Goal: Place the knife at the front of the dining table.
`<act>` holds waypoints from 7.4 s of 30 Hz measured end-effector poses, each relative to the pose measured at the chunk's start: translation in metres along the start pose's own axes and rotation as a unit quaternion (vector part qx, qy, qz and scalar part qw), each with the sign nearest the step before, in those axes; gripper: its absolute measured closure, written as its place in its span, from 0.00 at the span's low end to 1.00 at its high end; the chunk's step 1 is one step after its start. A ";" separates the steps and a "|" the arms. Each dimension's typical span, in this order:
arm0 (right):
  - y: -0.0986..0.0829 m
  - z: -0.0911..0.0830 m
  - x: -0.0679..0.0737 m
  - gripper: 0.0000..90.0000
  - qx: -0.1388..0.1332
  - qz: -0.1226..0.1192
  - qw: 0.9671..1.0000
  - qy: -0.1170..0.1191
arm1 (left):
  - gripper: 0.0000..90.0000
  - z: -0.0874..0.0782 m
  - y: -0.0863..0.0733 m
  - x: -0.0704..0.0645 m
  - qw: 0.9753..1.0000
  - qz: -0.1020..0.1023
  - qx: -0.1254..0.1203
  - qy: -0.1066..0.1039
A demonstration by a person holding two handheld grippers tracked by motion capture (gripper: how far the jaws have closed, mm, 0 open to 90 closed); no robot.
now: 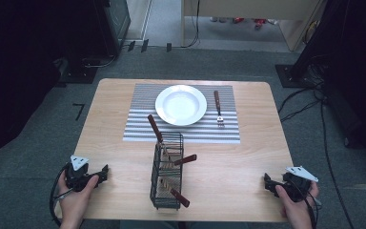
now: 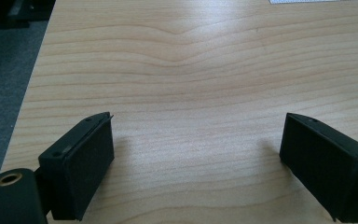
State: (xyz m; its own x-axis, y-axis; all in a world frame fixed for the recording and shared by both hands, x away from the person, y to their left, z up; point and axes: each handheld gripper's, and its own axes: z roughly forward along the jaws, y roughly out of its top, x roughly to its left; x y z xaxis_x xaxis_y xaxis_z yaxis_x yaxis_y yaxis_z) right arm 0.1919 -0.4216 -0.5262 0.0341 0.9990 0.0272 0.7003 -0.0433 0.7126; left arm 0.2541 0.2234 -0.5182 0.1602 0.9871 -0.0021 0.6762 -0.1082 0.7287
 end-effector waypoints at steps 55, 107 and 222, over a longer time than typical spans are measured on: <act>0.001 0.001 0.001 0.02 0.000 -0.004 1.000 0.003 | 0.67 -0.024 0.132 -0.147 0.955 0.010 -0.157 -0.252; 0.001 0.001 0.001 0.02 0.000 -0.004 1.000 0.003 | 0.92 -0.129 0.174 -0.101 0.890 -0.026 -0.369 -0.268; 0.002 0.002 0.001 0.02 0.000 -0.017 1.000 0.017 | 0.92 0.093 0.238 -0.110 0.990 -0.019 -0.098 -0.100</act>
State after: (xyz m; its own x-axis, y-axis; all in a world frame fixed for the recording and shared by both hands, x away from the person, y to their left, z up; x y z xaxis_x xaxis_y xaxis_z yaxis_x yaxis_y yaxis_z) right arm 0.1950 -0.4211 -0.5263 -0.0149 0.9995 0.0268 0.7006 -0.0086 0.7135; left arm 0.4640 0.0779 -0.4082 0.2899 0.9446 -0.1541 0.5348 -0.0263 0.8446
